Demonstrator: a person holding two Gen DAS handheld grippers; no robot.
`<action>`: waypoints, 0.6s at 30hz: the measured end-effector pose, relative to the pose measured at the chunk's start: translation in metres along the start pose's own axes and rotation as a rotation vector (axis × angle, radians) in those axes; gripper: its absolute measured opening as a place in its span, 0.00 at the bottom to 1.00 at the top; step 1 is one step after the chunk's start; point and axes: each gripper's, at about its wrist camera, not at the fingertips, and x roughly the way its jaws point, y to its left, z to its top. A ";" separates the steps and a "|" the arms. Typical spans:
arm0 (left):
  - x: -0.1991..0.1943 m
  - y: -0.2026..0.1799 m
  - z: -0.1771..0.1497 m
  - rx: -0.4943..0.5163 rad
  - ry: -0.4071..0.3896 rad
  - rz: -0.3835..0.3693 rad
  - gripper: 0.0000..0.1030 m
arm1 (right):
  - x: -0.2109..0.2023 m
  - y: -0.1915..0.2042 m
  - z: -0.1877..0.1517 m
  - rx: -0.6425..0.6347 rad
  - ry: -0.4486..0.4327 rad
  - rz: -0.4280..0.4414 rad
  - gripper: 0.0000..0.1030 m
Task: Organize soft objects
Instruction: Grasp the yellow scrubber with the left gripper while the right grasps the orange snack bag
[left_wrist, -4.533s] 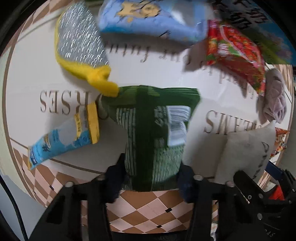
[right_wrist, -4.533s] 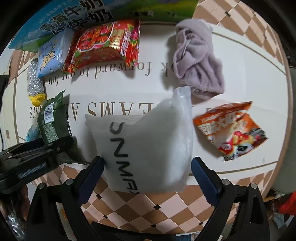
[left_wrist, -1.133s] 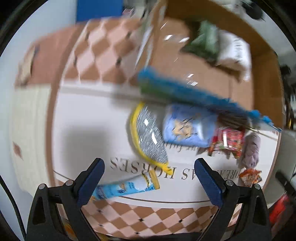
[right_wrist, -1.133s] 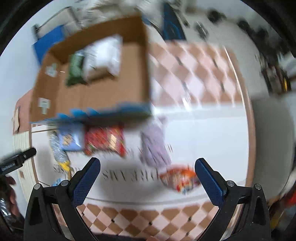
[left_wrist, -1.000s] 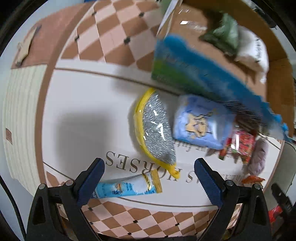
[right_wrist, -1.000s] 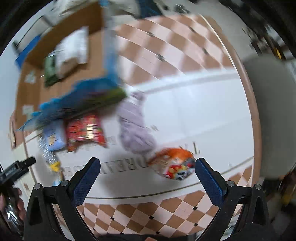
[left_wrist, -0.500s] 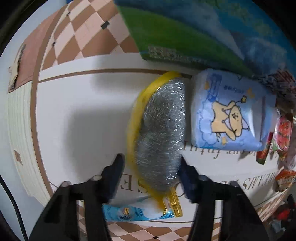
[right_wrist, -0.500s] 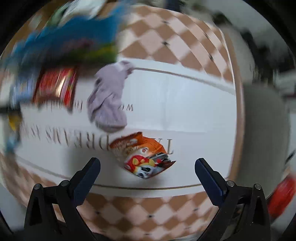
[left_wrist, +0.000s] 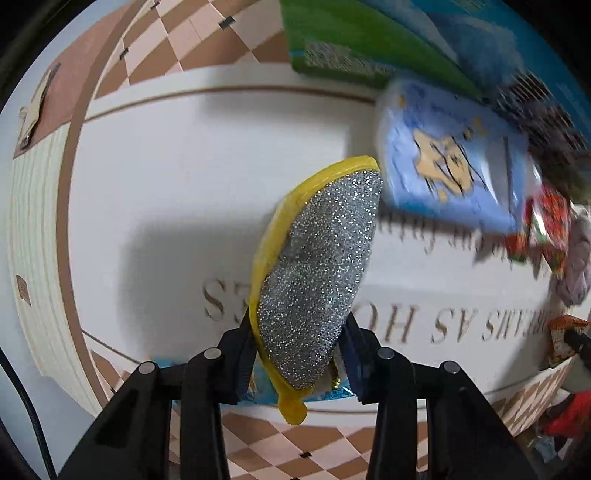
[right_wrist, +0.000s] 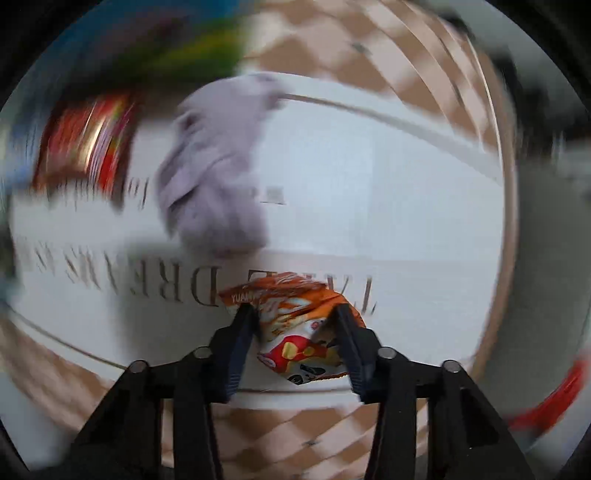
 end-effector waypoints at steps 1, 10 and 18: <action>0.002 0.000 -0.002 0.003 0.003 -0.005 0.37 | 0.003 -0.017 0.000 0.103 0.040 0.098 0.43; 0.022 0.018 0.005 -0.019 0.032 -0.060 0.41 | 0.012 -0.046 -0.002 0.186 0.092 0.221 0.72; 0.033 0.026 0.007 -0.010 0.042 -0.078 0.41 | 0.003 0.016 -0.016 -0.152 0.029 0.002 0.79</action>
